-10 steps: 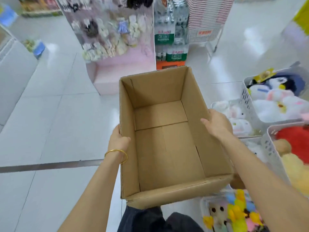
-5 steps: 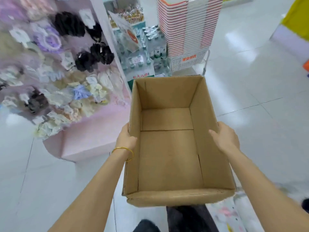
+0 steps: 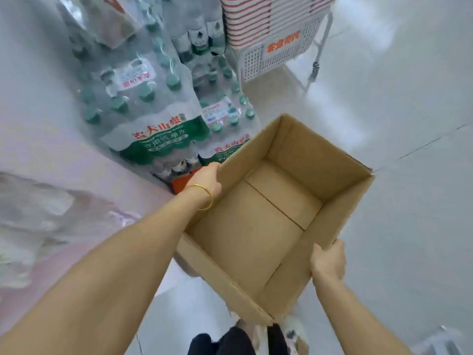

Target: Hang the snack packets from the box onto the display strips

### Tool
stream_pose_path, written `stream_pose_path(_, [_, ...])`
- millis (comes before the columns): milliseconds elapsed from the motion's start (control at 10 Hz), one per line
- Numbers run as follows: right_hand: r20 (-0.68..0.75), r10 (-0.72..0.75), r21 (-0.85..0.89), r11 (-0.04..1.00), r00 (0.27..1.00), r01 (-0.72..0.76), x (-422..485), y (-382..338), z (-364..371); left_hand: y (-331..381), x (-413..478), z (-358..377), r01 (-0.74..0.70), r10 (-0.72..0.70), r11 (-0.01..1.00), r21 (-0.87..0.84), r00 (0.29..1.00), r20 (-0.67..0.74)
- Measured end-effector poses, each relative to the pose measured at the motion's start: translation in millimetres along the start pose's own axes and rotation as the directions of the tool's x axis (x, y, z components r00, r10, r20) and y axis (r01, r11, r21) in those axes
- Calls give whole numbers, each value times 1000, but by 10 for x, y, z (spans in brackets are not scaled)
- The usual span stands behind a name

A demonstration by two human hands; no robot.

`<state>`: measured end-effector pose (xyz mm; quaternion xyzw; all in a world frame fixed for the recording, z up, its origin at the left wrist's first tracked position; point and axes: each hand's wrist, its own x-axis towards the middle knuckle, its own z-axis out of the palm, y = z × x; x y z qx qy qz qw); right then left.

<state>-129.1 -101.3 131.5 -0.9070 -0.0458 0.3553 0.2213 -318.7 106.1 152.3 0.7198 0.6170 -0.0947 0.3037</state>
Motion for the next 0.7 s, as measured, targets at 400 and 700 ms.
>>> stream_pose_path(400, [48,224,289,930,973,-229,709,351,2223,-829,1613,978,41,-40,968,246,999,-11])
stream_pose_path(700, [339,298,268,879,893,-395,672,389,2189,-1005,1436,927,71,-67,991,114,997,-39])
